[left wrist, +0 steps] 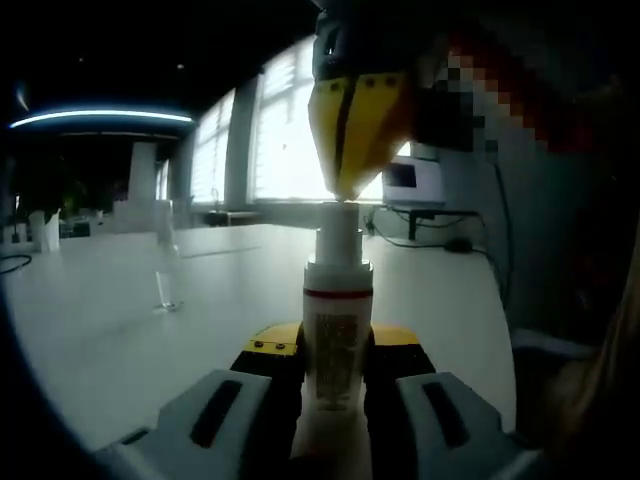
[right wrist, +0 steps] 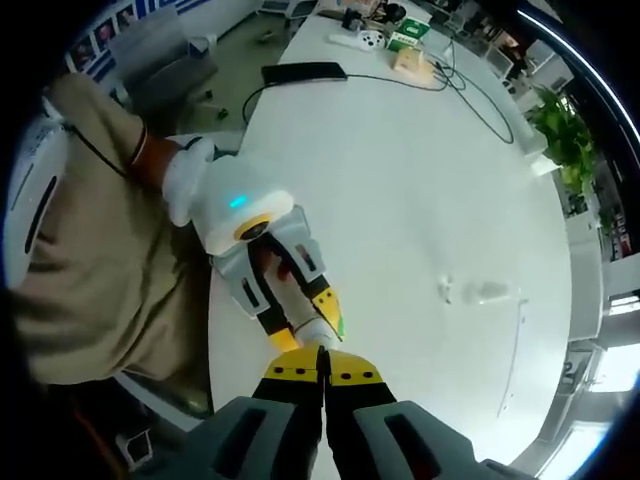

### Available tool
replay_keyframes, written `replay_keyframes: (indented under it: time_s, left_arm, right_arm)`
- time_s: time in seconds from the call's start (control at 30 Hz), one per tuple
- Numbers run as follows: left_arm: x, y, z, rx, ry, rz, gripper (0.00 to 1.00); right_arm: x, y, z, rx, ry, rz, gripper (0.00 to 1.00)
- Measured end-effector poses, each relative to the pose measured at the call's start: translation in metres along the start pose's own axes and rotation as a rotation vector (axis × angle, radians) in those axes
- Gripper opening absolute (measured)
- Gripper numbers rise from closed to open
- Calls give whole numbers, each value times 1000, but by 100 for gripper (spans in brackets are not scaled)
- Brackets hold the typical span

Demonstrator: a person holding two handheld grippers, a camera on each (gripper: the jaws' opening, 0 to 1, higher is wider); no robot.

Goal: Clamp pump bottle remove cover press pump head put on cover

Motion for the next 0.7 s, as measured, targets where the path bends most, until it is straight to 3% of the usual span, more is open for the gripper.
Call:
replay_keyframes:
  time_s: [0.7]
  left_arm:
    - [1,0,-3,1,2,2,14]
  right_arm:
    - [0,2,-2,-13,-4,-23,0]
Point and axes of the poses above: the point that each gripper's makers call its tool centre point, and the gripper's own axes: y roughly forward along the fingers, z roughly to its right, x roughly out of its underside, the point moved 3 cm from there along -y, roughly backward along the fingers, and after that the axes turned 4 degrees about x, right-handed, at the moved point
